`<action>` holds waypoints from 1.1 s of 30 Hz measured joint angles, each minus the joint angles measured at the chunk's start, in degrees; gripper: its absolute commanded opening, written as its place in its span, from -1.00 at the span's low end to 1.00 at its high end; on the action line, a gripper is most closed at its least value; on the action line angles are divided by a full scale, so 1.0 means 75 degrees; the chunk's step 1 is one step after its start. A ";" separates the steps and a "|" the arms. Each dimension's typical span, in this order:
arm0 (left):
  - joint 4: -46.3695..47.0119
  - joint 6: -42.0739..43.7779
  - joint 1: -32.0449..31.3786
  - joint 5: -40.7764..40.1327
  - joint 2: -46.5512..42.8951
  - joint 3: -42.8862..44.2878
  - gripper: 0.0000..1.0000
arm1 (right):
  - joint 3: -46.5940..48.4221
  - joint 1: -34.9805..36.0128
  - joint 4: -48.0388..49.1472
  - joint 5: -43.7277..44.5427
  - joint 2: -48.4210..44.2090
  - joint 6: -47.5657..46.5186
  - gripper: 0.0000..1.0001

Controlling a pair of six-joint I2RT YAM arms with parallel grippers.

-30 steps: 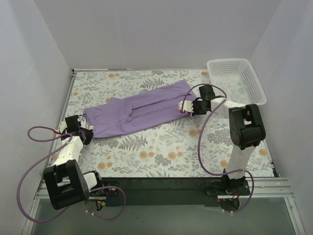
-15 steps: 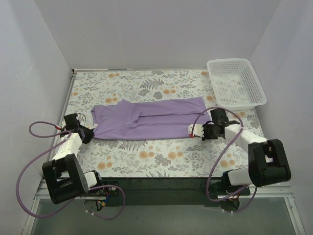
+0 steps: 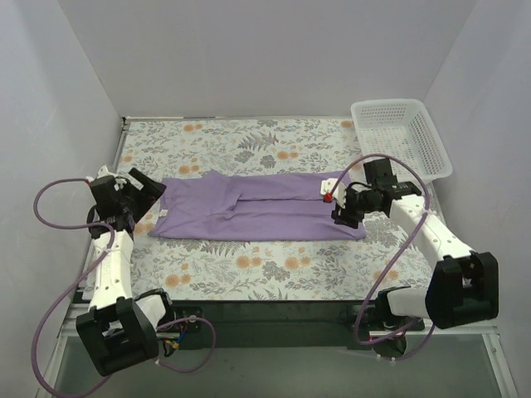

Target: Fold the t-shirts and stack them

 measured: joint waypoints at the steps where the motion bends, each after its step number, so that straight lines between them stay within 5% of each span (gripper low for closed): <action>1: 0.0166 0.0125 -0.0003 0.0300 0.0055 0.0166 0.65 | 0.0265 0.0026 0.0009 -0.0262 0.0189 0.0157 0.25; 7: 0.0956 0.1288 -0.0571 0.2101 0.2868 0.1996 0.55 | 0.1606 0.0300 -0.0085 -0.2433 0.2148 0.1311 0.13; 15: 0.1008 0.3331 -0.2087 0.2521 0.6618 0.4517 0.36 | 0.1947 0.0364 -0.0393 -0.3287 0.2958 0.1830 0.10; 28: 0.0525 0.4503 -0.2684 0.2398 0.8772 0.6309 0.08 | 0.1944 0.0125 -0.0443 -0.3456 0.2958 0.1848 0.08; 33: 0.0364 0.4639 -0.3045 0.2384 0.8932 0.6522 -0.25 | 0.1941 0.0067 -0.0443 -0.3456 0.2958 0.1848 0.08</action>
